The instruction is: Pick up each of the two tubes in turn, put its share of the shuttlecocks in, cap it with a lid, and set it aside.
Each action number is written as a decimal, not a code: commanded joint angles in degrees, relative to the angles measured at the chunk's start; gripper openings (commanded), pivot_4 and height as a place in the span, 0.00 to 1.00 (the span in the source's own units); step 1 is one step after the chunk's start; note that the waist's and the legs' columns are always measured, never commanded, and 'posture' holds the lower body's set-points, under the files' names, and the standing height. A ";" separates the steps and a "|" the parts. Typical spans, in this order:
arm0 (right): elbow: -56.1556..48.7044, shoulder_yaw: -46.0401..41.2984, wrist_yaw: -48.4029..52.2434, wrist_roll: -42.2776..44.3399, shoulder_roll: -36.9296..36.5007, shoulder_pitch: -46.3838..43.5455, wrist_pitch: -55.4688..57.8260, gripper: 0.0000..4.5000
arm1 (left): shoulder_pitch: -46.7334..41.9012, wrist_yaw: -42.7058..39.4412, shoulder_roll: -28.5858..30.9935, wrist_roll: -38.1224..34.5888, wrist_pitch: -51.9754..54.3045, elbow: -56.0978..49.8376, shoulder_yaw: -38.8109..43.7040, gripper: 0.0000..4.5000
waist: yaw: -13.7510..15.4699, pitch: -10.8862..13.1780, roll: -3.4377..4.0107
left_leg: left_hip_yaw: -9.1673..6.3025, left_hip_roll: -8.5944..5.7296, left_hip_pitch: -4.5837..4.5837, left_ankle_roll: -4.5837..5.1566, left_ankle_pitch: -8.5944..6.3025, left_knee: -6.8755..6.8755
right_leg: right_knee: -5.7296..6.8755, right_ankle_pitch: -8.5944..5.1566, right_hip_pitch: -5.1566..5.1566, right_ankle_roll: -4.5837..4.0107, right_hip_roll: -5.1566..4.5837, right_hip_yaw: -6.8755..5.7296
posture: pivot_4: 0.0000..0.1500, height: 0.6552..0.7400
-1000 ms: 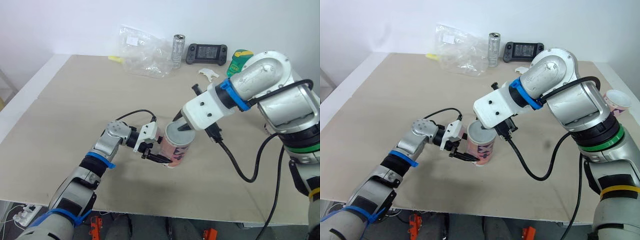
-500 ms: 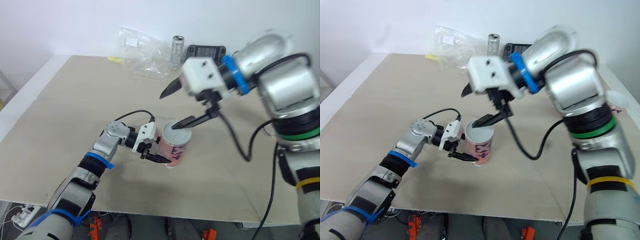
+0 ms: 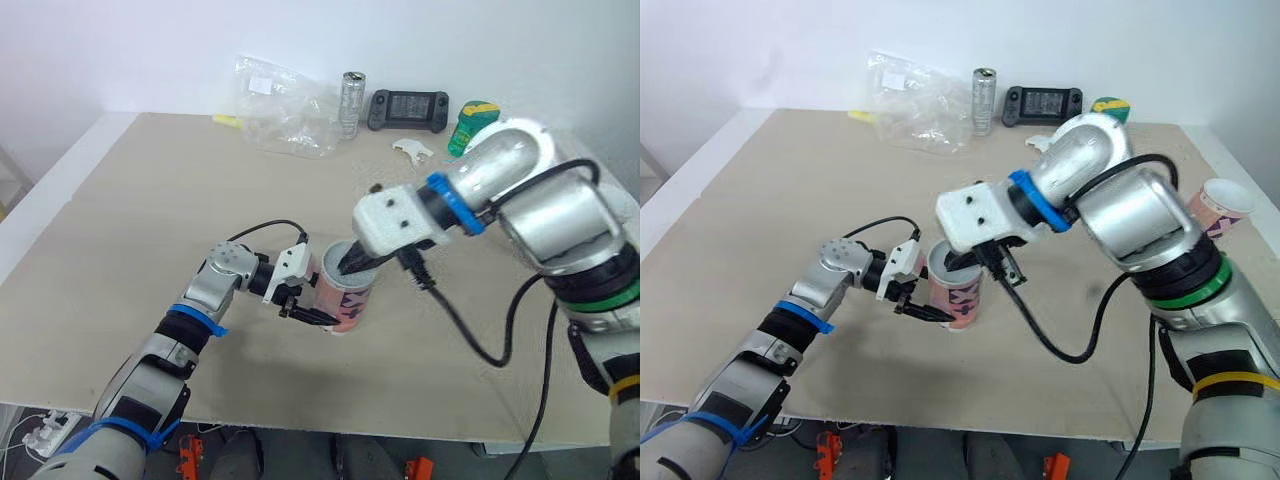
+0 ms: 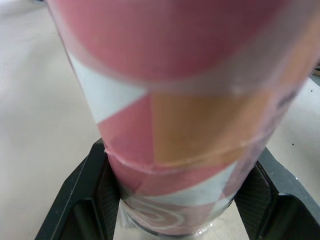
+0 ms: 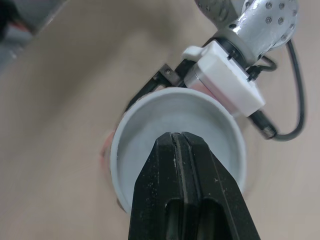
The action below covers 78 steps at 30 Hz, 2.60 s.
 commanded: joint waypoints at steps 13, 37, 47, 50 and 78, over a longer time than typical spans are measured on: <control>1.87 -16.81 -4.25 12.17 3.69 0.26 16.19 0.15 | 1.80 2.12 1.38 4.47 -0.57 2.51 -0.97 0.63 | 0.08 -0.51 -0.03 | -0.01 0.06 0.16 0.03 0.04 0.00 | -0.01 0.15 0.13 -0.13 0.03 0.01 | 1.00 1.00; -26.76 -47.07 -31.46 29.62 -7.57 47.18 35.97 1.00 | 5.55 0.63 6.51 -2.05 2.65 -9.34 7.43 0.97 | 1.04 -0.35 0.09 | -0.03 -0.09 -0.69 0.09 -0.07 -0.05 | -0.16 -0.10 -0.58 0.06 -0.04 0.07 | 1.00 1.00; -26.80 -36.36 -38.89 25.90 0.66 56.24 25.67 1.00 | 14.86 1.44 17.02 -20.39 21.33 -30.59 21.09 0.97 | 1.17 -0.10 -0.17 | -0.04 -0.02 -0.71 0.00 -0.02 0.04 | -0.14 -0.01 -0.59 0.12 -0.05 0.01 | 1.00 1.00; -24.24 -32.92 -40.31 24.28 2.96 56.72 23.06 1.00 | 17.44 3.42 18.54 -25.74 26.60 -37.45 24.18 0.97 | 1.23 -0.09 -0.17 | -0.01 -0.04 -0.72 -0.02 0.00 0.05 | -0.14 0.00 -0.58 0.14 -0.11 0.01 | 1.00 1.00; -13.75 -24.78 -43.62 20.61 14.85 49.15 16.04 0.55 | 20.74 8.14 22.65 -29.50 31.79 -45.80 22.64 1.00 | 1.26 0.01 -0.23 | -0.02 0.00 -0.71 -0.03 0.00 0.04 | -0.13 0.03 -0.60 0.06 -0.05 -0.01 | 1.00 1.00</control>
